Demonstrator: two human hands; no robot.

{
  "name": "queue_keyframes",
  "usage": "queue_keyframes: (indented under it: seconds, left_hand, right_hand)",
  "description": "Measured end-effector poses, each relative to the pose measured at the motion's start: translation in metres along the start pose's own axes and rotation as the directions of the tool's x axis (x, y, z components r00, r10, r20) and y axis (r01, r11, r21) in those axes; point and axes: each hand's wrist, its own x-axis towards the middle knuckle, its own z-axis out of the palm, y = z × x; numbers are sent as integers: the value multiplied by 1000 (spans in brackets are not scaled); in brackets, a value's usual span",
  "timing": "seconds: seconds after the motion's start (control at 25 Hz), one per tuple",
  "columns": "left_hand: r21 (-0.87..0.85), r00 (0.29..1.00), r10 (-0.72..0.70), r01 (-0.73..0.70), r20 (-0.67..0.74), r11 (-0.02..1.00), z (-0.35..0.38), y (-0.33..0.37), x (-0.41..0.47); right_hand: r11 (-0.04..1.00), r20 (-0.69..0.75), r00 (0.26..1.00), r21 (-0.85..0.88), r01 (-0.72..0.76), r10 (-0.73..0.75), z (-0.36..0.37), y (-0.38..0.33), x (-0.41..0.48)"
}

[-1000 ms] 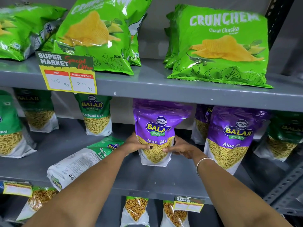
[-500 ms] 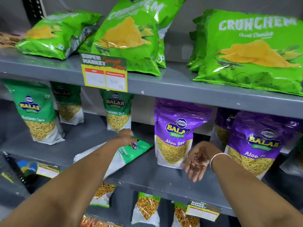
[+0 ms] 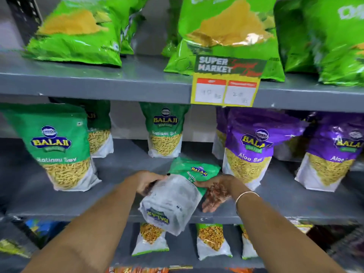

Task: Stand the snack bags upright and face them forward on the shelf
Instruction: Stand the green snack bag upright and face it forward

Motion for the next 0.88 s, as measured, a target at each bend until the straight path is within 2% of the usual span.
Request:
queue_keyframes:
  seconds: [0.16, 0.32, 0.52, 0.6, 0.68, 0.76, 0.88]
  left_hand:
    - [-9, 994, -10, 11, 108, 1000, -2, 0, -2]
    - [49, 976, -7, -3, 216, 999, -3, 7, -13]
    - [84, 966, 109, -132, 236, 988, 3, 21, -40]
    - [84, 959, 189, -210, 210, 974, 4, 28, -49]
    - [38, 948, 276, -285, 157, 958, 3, 34, -57]
    - [-4, 917, 396, -396, 40, 918, 0, 37, -60]
    - [-2, 800, 566, -578, -198, 816, -7, 35, -53]
  right_hand:
    - [988, -127, 986, 100, 118, -105, 19, 3, 7]
    - [966, -132, 969, 127, 223, -206, 25, 1, -4]
    - [971, -119, 964, -19, 236, -237, 14, -17, -21]
    - [944, -138, 936, -118, 309, -324, 10, -28, -31]
    - [900, -197, 885, -205, 385, -423, 14, -40, -41]
    - [845, -258, 809, -255, 469, -528, 21, -54, -45]
    - [689, -332, 605, -307, 657, -724, 34, -68, -36]
